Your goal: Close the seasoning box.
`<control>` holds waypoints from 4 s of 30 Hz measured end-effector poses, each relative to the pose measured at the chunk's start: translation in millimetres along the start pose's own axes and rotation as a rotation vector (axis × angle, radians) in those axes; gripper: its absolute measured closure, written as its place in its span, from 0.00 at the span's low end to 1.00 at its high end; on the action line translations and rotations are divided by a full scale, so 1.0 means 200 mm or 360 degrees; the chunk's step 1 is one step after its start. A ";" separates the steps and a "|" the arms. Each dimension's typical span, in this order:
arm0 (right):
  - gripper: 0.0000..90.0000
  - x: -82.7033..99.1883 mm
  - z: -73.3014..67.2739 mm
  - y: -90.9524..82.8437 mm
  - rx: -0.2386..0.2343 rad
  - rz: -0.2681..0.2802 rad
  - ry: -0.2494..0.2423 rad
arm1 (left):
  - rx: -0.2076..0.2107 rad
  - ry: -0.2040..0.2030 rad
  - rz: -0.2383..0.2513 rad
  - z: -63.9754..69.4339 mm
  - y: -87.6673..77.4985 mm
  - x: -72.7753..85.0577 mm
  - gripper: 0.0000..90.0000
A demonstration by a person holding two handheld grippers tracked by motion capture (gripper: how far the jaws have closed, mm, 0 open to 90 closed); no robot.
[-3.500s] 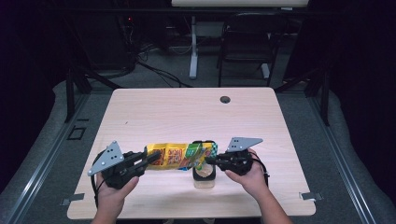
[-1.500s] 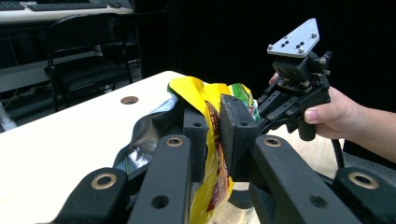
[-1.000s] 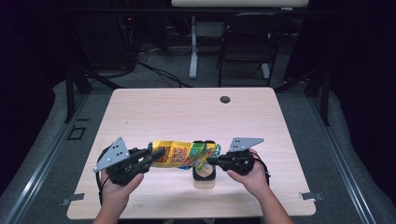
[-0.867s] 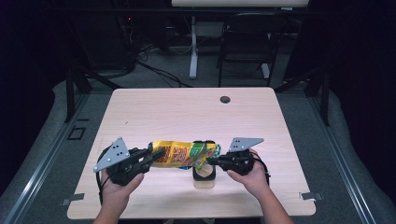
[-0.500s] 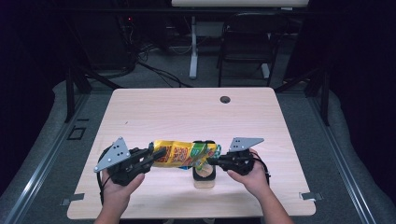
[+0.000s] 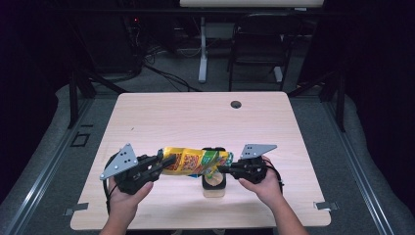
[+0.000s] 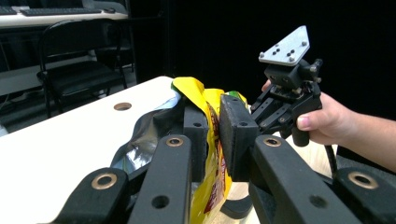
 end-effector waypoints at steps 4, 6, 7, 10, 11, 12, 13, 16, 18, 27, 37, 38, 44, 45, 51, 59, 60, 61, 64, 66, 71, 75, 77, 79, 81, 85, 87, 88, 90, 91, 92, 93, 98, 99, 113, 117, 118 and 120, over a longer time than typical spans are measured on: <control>0.99 0.00 0.00 0.00 0.0006 0.0001 0.0002 | 0.0000 0.0000 -0.0002 0.00 0.00 0.00 0.91; 0.99 -0.01 -0.01 0.00 0.0000 0.0008 0.0007 | 0.0006 -0.0004 0.0002 0.00 0.00 -0.01 0.91; 0.99 -0.01 0.00 0.00 -0.0002 0.0006 0.0002 | 0.0003 0.0000 -0.0002 0.00 0.00 -0.01 0.91; 0.99 -0.02 0.00 -0.01 0.0005 0.0017 0.0002 | 0.0005 -0.0001 0.0006 0.00 0.01 -0.01 0.91; 0.99 -0.02 0.00 -0.01 0.0003 0.0019 0.0003 | 0.0005 -0.0002 0.0004 0.00 0.01 -0.01 0.91; 0.99 -0.02 0.00 -0.01 0.0002 0.0020 0.0004 | 0.0007 -0.0004 0.0004 0.01 0.01 -0.01 0.91; 0.99 -0.02 0.00 -0.01 0.0003 0.0013 -0.0002 | 0.0005 -0.0008 0.0004 0.01 0.01 -0.01 0.91; 0.99 -0.02 0.00 -0.02 -0.0001 0.0012 -0.0004 | 0.0012 -0.0016 0.0009 0.01 0.01 -0.01 0.90; 0.99 -0.02 0.00 -0.03 -0.0010 0.0015 -0.0004 | 0.0005 -0.0017 0.0000 0.00 0.01 -0.01 0.90; 0.99 -0.02 0.00 -0.03 -0.0014 0.0005 -0.0005 | 0.0011 -0.0015 0.0002 0.01 0.02 -0.01 0.90; 0.99 -0.01 -0.02 -0.03 -0.0050 -0.0009 0.0005 | 0.0001 -0.0026 -0.0002 0.00 0.01 0.00 0.90; 0.99 -0.01 -0.02 -0.03 -0.0057 -0.0011 0.0003 | -0.0002 -0.0021 -0.0009 0.00 0.00 0.00 0.90; 0.99 -0.01 -0.03 -0.03 -0.0091 -0.0006 0.0020 | 0.0004 -0.0020 0.0001 0.00 0.00 -0.01 0.90; 0.99 -0.01 -0.03 -0.03 -0.0095 -0.0008 0.0021 | 0.0003 -0.0022 0.0002 0.00 0.00 -0.01 0.90; 0.99 -0.01 -0.04 -0.03 -0.0110 -0.0011 0.0028 | -0.0002 -0.0019 -0.0002 0.00 0.00 -0.01 0.90; 1.00 -0.01 -0.05 -0.02 -0.0122 -0.0005 0.0035 | -0.0003 -0.0017 -0.0001 0.00 0.00 -0.02 0.90; 1.00 -0.02 -0.04 -0.03 -0.0119 -0.0006 0.0031 | -0.0002 -0.0019 0.0002 0.00 0.00 -0.02 0.90; 1.00 -0.02 -0.05 -0.03 -0.0121 -0.0004 0.0034 | -0.0005 -0.0026 0.0008 0.00 0.00 -0.01 0.90; 0.99 -0.02 -0.04 -0.04 -0.0123 -0.0011 0.0025 | -0.0006 -0.0033 0.0006 -0.01 0.01 -0.01 0.90; 1.00 -0.02 -0.04 -0.04 -0.0123 -0.0013 0.0019 | -0.0008 -0.0036 0.0004 -0.01 0.01 -0.01 0.90; 1.00 -0.02 -0.04 -0.05 -0.0123 -0.0018 0.0024 | -0.0004 -0.0039 0.0003 -0.01 0.02 0.00 0.89; 1.00 -0.02 -0.03 -0.06 -0.0117 -0.0012 0.0029 | 0.0000 -0.0037 0.0001 0.00 0.03 0.00 0.89; 0.99 -0.02 -0.03 -0.06 -0.0116 -0.0011 0.0031 | 0.0005 -0.0037 0.0002 0.00 0.03 0.00 0.89; 0.99 -0.03 -0.02 -0.07 -0.0115 -0.0008 0.0029 | 0.0000 -0.0035 0.0002 0.00 0.04 0.00 0.89; 0.99 -0.03 -0.02 -0.07 -0.0116 -0.0003 0.0030 | 0.0001 -0.0034 0.0003 0.00 0.04 -0.01 0.89; 1.00 -0.03 -0.02 -0.07 -0.0108 0.0007 0.0033 | 0.0005 -0.0034 0.0006 0.00 0.04 -0.01 0.90; 1.00 -0.03 -0.02 -0.07 -0.0101 0.0009 0.0033 | 0.0008 -0.0032 0.0005 0.00 0.04 -0.01 0.90; 1.00 -0.03 -0.02 -0.07 -0.0096 0.0010 0.0034 | 0.0009 -0.0029 0.0000 0.00 0.04 -0.01 0.90; 1.00 -0.03 -0.01 -0.07 -0.0086 0.0011 0.0031 | 0.0009 -0.0029 -0.0003 0.01 0.04 -0.01 0.90; 1.00 -0.03 -0.01 -0.07 -0.0083 0.0014 0.0033 | 0.0002 -0.0028 0.0002 0.01 0.05 -0.01 0.90; 0.99 -0.03 -0.01 -0.08 -0.0075 0.0015 0.0036 | 0.0013 -0.0031 0.0001 0.01 0.05 -0.01 0.90; 0.99 -0.03 0.00 -0.07 -0.0068 0.0019 0.0038 | 0.0015 -0.0028 -0.0004 0.01 0.05 0.00 0.90; 0.99 -0.03 0.01 -0.08 -0.0046 0.0015 0.0032 | 0.0019 -0.0029 -0.0004 0.01 0.06 0.00 0.90; 0.99 -0.03 0.01 -0.08 -0.0040 0.0018 0.0032 | 0.0018 -0.0027 -0.0007 0.01 0.06 0.00 0.90; 0.99 -0.03 0.01 -0.05 -0.0017 0.0041 0.0033 | 0.0011 0.0005 -0.0011 0.01 0.05 -0.03 0.90; 0.99 -0.03 0.00 -0.03 -0.0021 0.0043 0.0031 | 0.0007 0.0012 -0.0012 0.01 0.04 -0.04 0.90; 0.99 -0.03 0.00 -0.03 -0.0026 0.0045 0.0032 | 0.0004 0.0013 -0.0016 0.01 0.04 -0.04 0.90; 0.99 -0.03 -0.01 -0.02 -0.0032 0.0042 0.0033 | 0.0003 0.0015 -0.0010 0.01 0.04 -0.05 0.90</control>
Point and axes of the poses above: each handheld gripper's, and its own axes: y roughly forward along the jaws, x roughly out of its underside, z roughly to its right, the point moved 10 cm from there along y, roughly forward along the jaws, and after that the axes turned 13 degrees about z, right-handed, at the moved point
